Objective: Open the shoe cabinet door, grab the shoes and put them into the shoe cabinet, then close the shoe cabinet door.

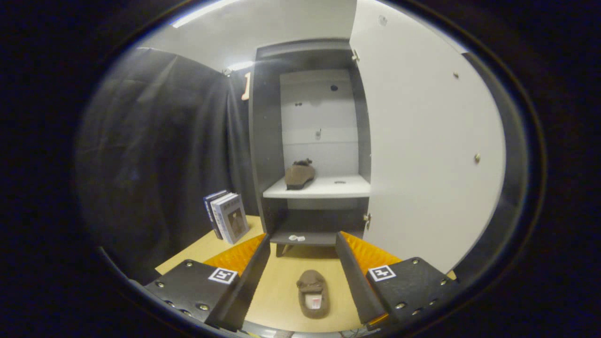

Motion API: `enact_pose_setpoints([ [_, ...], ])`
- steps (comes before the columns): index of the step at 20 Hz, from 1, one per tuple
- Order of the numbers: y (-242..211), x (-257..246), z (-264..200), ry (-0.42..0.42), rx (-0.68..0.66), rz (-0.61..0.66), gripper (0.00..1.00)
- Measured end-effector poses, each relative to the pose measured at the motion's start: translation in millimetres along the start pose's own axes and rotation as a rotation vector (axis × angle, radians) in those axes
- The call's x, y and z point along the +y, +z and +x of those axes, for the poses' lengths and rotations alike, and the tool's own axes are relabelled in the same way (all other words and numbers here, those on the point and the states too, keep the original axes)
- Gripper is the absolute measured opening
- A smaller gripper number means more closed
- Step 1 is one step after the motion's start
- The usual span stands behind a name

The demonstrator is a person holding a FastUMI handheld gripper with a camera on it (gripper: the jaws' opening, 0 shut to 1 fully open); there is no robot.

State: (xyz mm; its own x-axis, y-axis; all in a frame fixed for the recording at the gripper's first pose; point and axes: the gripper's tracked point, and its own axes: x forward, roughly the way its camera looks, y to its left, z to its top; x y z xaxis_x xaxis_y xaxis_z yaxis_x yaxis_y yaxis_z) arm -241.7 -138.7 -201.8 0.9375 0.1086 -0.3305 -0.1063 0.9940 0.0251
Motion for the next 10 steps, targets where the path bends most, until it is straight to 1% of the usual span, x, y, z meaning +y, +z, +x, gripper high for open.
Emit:
enact_pose_setpoints([
  [6,-125,9,52,-0.028,0.238,-0.011,0.87],
  [10,-207,0,77,-0.060,0.400,-0.014,0.87],
])
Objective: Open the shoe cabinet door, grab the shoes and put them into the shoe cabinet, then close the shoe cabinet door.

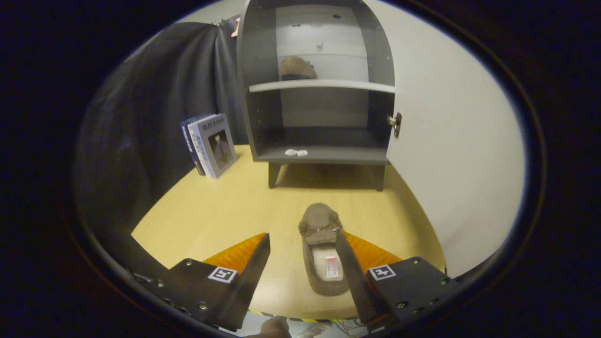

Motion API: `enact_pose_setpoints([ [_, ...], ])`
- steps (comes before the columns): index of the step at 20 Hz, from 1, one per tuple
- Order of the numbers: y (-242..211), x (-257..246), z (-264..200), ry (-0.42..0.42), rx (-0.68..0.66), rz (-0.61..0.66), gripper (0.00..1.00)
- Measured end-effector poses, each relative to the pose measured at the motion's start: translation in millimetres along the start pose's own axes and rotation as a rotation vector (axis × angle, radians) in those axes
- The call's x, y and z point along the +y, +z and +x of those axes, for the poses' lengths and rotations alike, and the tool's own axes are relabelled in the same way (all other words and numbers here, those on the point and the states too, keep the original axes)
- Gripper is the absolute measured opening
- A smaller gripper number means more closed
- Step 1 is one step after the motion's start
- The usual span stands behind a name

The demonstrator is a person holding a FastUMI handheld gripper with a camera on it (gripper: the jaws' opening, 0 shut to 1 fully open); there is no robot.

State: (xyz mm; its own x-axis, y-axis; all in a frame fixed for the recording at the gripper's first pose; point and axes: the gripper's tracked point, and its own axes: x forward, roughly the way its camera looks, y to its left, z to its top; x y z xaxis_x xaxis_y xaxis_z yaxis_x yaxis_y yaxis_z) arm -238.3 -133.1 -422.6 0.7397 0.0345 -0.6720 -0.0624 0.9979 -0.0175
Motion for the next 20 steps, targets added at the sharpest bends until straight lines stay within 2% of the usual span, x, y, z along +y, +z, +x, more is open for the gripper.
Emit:
enact_pose_setpoints([
  [4,-46,-8,37,-0.036,0.110,-0.007,0.87],
  [8,-52,-7,58,-0.083,0.104,-0.066,0.86],
  [13,-58,-1,80,-0.090,0.138,-0.114,0.84],
  [14,-57,-4,82,-0.100,0.135,-0.109,0.76],
  [17,-56,-12,85,-0.103,0.132,-0.081,0.36],
  [18,-56,-11,85,-0.099,0.136,-0.088,0.28],
  [20,-54,-9,83,-0.089,0.140,-0.116,0.28],
])
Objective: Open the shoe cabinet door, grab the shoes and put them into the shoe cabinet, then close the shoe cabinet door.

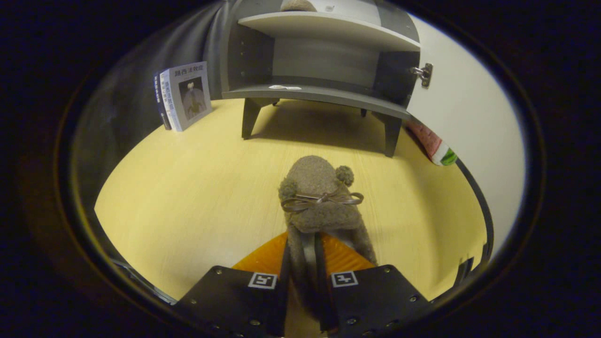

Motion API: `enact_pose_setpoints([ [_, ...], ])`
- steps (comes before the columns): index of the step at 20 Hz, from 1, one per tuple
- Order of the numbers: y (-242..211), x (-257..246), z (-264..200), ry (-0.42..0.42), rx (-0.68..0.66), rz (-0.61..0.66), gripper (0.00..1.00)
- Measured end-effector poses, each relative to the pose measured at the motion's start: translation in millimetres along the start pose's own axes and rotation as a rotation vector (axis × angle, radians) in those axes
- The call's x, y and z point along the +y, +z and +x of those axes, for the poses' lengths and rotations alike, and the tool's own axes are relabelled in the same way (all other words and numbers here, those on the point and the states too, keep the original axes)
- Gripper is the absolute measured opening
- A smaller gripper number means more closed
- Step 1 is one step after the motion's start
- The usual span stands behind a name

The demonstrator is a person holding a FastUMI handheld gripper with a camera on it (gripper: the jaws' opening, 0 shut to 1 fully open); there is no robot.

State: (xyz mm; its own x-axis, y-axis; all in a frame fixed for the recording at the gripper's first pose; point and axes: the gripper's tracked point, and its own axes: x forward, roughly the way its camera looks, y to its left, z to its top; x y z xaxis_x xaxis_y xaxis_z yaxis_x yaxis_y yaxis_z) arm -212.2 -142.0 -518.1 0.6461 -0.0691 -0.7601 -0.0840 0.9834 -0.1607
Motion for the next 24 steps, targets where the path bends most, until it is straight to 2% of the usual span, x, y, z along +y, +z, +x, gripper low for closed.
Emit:
enact_pose_setpoints([
  [1,0,-2,-5,-0.020,0.004,-0.032,0.28],
  [2,0,-3,-8,-0.040,0.001,-0.057,0.01],
  [6,7,-4,-11,-0.018,-0.020,-0.023,0.01],
  [15,81,-24,-51,-0.057,-0.184,0.034,0.00],
  [19,138,-26,-80,-0.068,-0.276,0.039,0.00],
  [24,231,-31,-114,-0.090,-0.402,0.069,0.00],
])
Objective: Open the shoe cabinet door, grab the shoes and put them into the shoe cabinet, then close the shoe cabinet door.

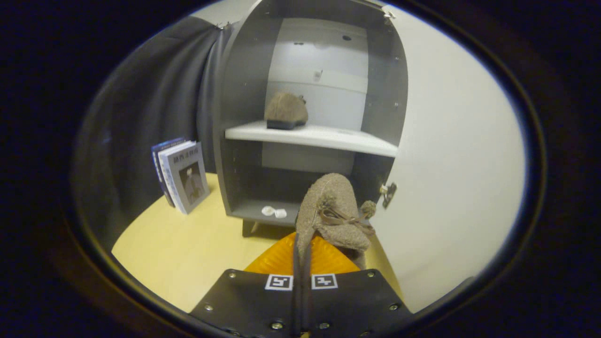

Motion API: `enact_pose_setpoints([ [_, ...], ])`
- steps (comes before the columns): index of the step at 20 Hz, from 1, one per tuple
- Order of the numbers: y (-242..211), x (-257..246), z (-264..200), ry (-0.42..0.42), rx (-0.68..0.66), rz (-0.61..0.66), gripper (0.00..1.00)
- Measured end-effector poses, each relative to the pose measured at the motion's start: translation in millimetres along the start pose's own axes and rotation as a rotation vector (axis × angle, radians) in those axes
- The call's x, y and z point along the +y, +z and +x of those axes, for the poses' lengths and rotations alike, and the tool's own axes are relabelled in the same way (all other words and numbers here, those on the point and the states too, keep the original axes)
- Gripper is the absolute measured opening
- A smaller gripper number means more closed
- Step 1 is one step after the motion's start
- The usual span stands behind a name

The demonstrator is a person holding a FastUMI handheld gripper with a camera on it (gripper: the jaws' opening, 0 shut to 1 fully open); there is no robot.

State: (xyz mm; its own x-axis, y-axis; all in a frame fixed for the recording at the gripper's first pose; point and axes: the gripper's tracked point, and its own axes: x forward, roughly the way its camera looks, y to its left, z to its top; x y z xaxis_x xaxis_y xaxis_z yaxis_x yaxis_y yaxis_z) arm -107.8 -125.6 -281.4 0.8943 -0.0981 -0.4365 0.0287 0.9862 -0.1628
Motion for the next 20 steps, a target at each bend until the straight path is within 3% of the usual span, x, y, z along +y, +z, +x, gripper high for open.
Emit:
enact_pose_setpoints([
  [10,167,-13,64,-0.093,-0.209,0.050,0.00],
  [15,217,-31,122,-0.145,-0.251,0.090,0.00],
  [20,233,-46,178,-0.165,-0.231,0.132,0.00],
])
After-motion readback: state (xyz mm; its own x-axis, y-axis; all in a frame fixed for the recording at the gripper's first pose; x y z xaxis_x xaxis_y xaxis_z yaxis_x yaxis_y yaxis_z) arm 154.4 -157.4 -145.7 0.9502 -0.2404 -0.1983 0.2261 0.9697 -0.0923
